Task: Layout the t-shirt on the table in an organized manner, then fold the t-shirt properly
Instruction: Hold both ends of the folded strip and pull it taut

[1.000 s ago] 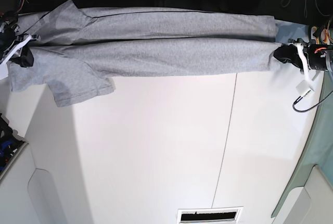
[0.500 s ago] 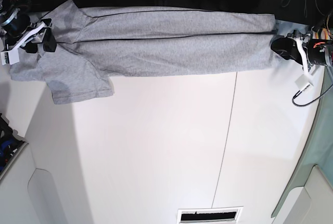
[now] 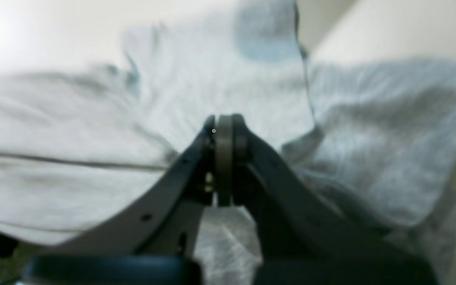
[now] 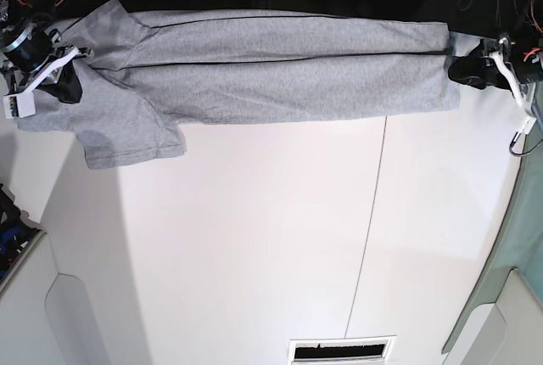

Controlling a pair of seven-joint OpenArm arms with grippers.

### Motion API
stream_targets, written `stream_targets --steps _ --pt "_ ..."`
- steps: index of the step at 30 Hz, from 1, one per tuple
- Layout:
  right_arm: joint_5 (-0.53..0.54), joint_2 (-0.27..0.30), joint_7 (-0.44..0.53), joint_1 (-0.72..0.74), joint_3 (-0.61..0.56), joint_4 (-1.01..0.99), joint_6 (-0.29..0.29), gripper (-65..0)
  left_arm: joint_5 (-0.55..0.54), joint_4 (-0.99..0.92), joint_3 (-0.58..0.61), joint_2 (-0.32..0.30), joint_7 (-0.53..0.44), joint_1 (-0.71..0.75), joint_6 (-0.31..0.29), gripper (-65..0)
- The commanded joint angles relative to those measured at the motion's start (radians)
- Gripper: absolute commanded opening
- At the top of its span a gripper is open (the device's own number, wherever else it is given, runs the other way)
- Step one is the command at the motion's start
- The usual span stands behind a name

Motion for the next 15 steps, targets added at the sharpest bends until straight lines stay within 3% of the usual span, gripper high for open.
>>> stream_targets --steps 1,3,8,15 --pt "0.0 0.013 0.032 0.01 -0.001 -0.021 0.0 -65.0 0.034 0.011 -0.012 -0.006 -0.039 -0.006 -0.006 -28.8" --pt "-0.006 0.012 0.034 0.029 -0.002 -0.09 0.0 -65.0 0.101 0.011 -0.012 0.026 -0.077 -0.006 0.05 -28.8" --pt "-0.001 0.012 0.038 0.048 -0.002 -0.174 0.002 -65.0 0.226 0.01 -0.012 0.097 -0.083 -0.005 0.102 -28.8" --pt "0.04 0.012 0.037 0.048 -0.002 -0.175 0.002 -65.0 0.229 0.01 -0.011 0.127 -0.072 0.001 0.089 -28.8"
